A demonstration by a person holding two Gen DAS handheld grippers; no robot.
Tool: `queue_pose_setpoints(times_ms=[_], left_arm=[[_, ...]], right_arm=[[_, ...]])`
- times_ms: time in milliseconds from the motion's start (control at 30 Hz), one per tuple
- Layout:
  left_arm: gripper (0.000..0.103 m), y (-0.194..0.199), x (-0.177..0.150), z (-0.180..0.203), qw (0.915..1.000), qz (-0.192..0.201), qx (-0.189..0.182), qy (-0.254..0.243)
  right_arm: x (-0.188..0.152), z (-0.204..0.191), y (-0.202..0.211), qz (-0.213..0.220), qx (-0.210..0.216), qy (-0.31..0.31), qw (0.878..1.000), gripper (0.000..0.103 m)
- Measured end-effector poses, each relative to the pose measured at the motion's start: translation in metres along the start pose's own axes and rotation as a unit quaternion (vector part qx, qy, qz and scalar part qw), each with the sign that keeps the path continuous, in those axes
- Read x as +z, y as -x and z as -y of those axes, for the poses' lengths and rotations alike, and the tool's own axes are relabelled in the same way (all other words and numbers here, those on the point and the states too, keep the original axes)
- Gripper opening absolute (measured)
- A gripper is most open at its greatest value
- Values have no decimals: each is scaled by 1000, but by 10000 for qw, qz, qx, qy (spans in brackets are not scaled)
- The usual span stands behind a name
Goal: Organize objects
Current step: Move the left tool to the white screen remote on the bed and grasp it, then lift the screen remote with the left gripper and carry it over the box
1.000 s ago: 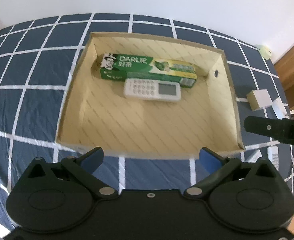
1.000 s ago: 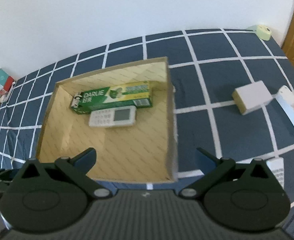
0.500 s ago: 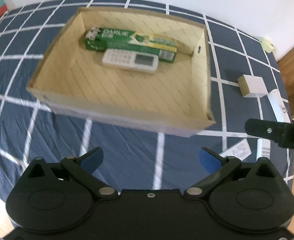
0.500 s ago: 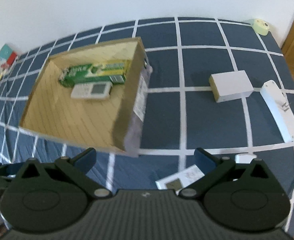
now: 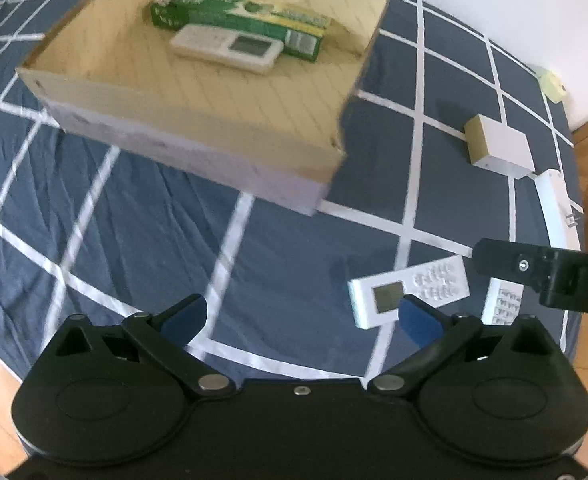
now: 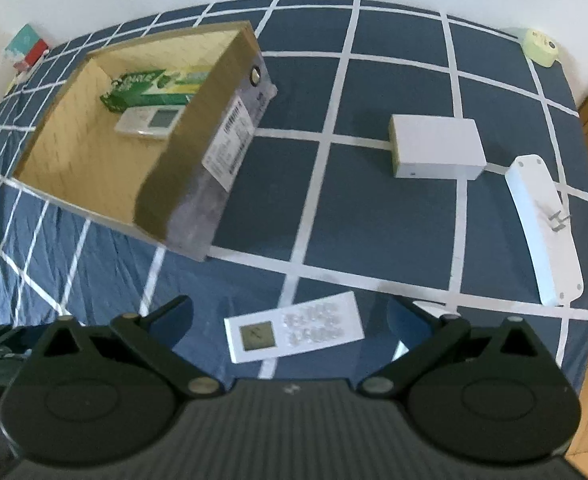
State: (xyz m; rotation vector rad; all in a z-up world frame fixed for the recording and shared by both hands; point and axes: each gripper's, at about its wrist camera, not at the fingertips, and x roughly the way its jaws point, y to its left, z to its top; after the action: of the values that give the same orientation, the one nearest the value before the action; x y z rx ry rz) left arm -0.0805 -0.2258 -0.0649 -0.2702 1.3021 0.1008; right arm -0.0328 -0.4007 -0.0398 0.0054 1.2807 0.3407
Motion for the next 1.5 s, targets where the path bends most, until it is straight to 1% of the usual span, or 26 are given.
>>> queue_pose_setpoints(times_ms=[233,333,533,633,700,900,933,1000,1067,1133,1233,1300,1333,1467,1500], left_arm=[[103,-21,-14,24,9997,-90,8,220],[103,-33,-18,29,9993,-154,-55,343],[103,-57,-19,37,9980,-325,-116,522],[103,-67,-17,40,9973,-390,-125,610],[103,-73,-16,41,9967,-444,-146,661],[100,-88,-14,45,9954,-628,-165,698],[99,-90,-13,46,9953,-655,-176,695],[96,-93,-13,46,9947,-709,-195,719],[95,-94,-13,45,9943,-733,-214,745],[90,-95,-12,45,9940,-746,-227,768],[89,-96,-10,46,9939,-761,-251,761],[87,-97,-9,47,9931,-799,-312,796],[84,-97,-9,48,9934,-785,-304,775],[79,-95,-9,51,9942,-762,-292,702],[75,-95,-9,51,9940,-762,-327,720]], right_arm=[[-1,17,-16,-181,141,190,9996,102],[1,21,-27,-281,175,298,9990,101],[3,25,-51,-509,257,527,9970,99],[4,27,-65,-653,302,603,9956,97],[5,29,-73,-748,335,631,9946,91],[8,30,-92,-1000,478,711,9913,86],[8,30,-95,-1036,476,720,9909,85],[8,30,-100,-1085,503,713,9903,81],[8,30,-103,-1126,496,721,9898,78],[8,30,-105,-1167,468,736,9893,74],[9,31,-107,-1188,472,759,9889,70],[9,31,-108,-1202,487,773,9885,65],[9,32,-108,-1219,498,779,9882,64],[7,31,-107,-1191,519,873,9877,63],[8,32,-107,-1189,533,870,9877,62]])
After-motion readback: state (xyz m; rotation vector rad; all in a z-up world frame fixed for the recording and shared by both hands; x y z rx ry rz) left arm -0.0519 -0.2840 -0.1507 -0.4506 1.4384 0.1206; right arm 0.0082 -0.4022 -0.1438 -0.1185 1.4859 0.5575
